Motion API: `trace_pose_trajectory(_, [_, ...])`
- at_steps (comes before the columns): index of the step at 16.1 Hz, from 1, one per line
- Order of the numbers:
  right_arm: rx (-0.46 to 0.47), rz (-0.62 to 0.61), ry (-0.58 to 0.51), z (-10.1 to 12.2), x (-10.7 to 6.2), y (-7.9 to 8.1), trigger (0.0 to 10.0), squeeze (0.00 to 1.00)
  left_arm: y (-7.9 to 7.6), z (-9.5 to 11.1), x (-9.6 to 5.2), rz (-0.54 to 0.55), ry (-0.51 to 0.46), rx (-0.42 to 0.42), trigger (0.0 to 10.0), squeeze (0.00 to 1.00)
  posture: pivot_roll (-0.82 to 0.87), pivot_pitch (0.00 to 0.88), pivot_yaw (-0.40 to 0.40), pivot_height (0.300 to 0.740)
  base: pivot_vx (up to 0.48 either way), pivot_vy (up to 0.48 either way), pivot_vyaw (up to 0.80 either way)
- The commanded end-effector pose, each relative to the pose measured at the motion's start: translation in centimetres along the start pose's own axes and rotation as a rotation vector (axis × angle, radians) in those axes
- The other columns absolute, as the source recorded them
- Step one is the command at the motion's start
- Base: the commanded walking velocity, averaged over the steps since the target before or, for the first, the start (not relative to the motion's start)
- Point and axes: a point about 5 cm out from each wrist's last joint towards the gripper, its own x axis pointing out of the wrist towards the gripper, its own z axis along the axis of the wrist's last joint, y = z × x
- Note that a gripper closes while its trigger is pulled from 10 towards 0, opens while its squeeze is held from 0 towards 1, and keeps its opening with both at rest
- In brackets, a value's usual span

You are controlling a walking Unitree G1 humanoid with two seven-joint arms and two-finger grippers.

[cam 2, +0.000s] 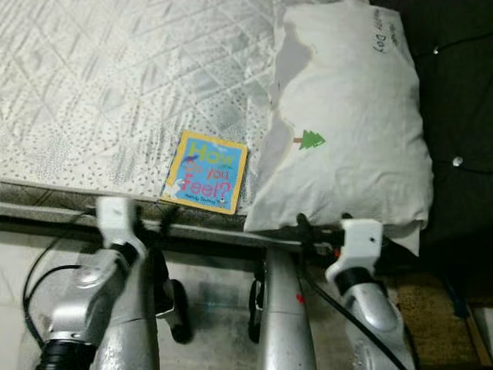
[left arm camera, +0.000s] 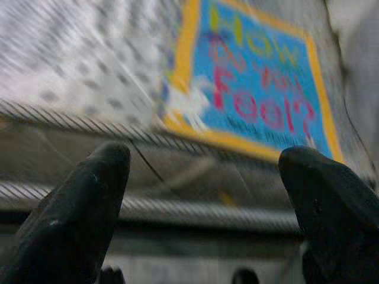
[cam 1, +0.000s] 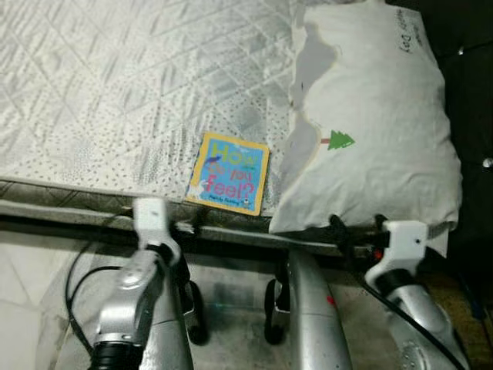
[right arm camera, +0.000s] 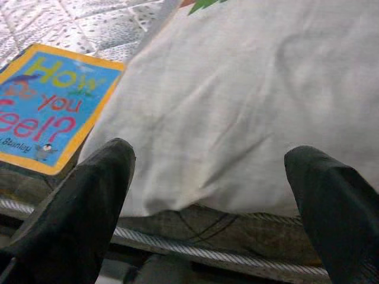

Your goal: Clean up the room

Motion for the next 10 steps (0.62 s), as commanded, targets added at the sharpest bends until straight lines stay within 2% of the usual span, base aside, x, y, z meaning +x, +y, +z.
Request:
trace_pose_trajectory(1, [0.004,-0.023,0.028,-0.8,-0.4,-0.2,10.0,0.00,-0.7,-1.2,0.2,-0.047,0.096,0.008,10.0,1.00,-0.12,0.281,-0.016,0.586,0.000,0.000,0.00])
trace_pose_trajectory(7, [-0.003,-0.042,0.020,-0.3,-1.4,-0.5,10.0,0.00,-2.3,-2.1,3.1,-0.132,0.232,-0.006,10.0,0.99,-0.17,0.331,-0.018,0.586,0.000,0.000,0.00])
trace_pose_trajectory(8, [-0.004,-0.046,0.026,-0.4,-1.7,-0.5,10.0,0.00,-2.4,-2.2,3.7,-0.142,0.253,0.002,10.0,0.89,-0.18,0.337,-0.019,0.586,0.000,0.000,0.00])
trace_pose_trajectory(10, [-0.006,-0.054,0.034,-0.4,-2.3,-0.5,10.0,0.00,-2.5,-2.1,4.6,-0.150,0.269,-0.016,10.0,0.84,-0.19,0.349,-0.021,0.586,0.000,0.000,0.00])
